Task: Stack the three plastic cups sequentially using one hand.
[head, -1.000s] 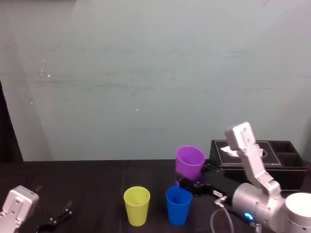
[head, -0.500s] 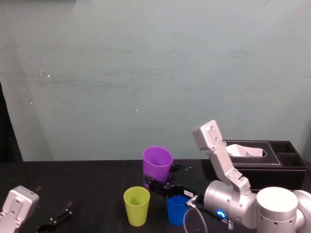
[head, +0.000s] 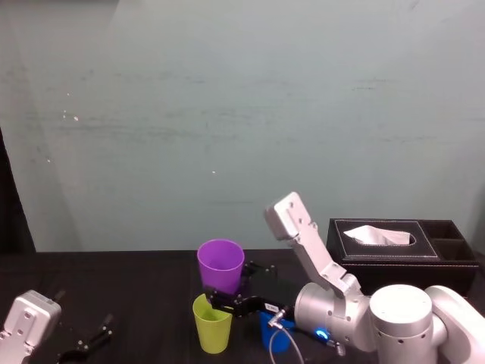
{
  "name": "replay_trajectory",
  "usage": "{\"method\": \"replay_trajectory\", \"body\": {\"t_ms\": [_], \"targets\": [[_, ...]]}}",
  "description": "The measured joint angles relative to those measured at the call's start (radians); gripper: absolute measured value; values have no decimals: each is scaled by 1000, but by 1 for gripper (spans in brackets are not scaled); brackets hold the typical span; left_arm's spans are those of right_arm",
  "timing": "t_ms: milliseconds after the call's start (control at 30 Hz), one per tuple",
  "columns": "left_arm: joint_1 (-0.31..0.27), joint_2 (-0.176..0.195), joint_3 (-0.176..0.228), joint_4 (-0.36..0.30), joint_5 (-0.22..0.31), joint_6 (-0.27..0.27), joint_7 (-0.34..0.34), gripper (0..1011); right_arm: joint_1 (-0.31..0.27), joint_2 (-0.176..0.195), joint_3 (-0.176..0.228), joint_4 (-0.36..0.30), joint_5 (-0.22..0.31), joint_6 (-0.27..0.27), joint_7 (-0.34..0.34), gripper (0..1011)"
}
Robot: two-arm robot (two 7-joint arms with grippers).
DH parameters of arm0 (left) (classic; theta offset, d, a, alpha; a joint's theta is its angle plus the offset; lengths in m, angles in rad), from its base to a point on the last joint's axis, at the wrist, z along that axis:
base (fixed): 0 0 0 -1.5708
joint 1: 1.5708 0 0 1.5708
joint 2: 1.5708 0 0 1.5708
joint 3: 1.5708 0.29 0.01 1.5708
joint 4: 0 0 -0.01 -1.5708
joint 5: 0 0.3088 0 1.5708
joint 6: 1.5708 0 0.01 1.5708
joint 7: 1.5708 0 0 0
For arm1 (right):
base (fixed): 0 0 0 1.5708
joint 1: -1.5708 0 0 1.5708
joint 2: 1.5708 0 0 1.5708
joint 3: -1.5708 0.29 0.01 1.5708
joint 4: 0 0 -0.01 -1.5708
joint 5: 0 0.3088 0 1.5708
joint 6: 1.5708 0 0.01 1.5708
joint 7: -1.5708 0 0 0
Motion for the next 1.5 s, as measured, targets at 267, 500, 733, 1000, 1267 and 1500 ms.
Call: {"method": "replay_trajectory", "body": {"t_ms": [267,500,733,1000,1267,1500], "targets": [[0,0,0,0,0,0,0,1000,31,-21,-24,51,-19,-2,8,693],[0,0,0,0,0,0,0,1000,45,-45,-27,94,-25,-4,7,693],[0,0,0,0,0,0,0,1000,47,-60,-21,121,-25,-3,0,693],[0,0,0,0,0,0,0,1000,47,-67,-17,136,-28,0,-5,693],[0,0,0,0,0,0,0,1000,48,-77,-17,156,-33,-5,-5,693],[0,0,0,0,0,0,0,1000,52,-87,-18,177,-38,-9,-5,693]]}}
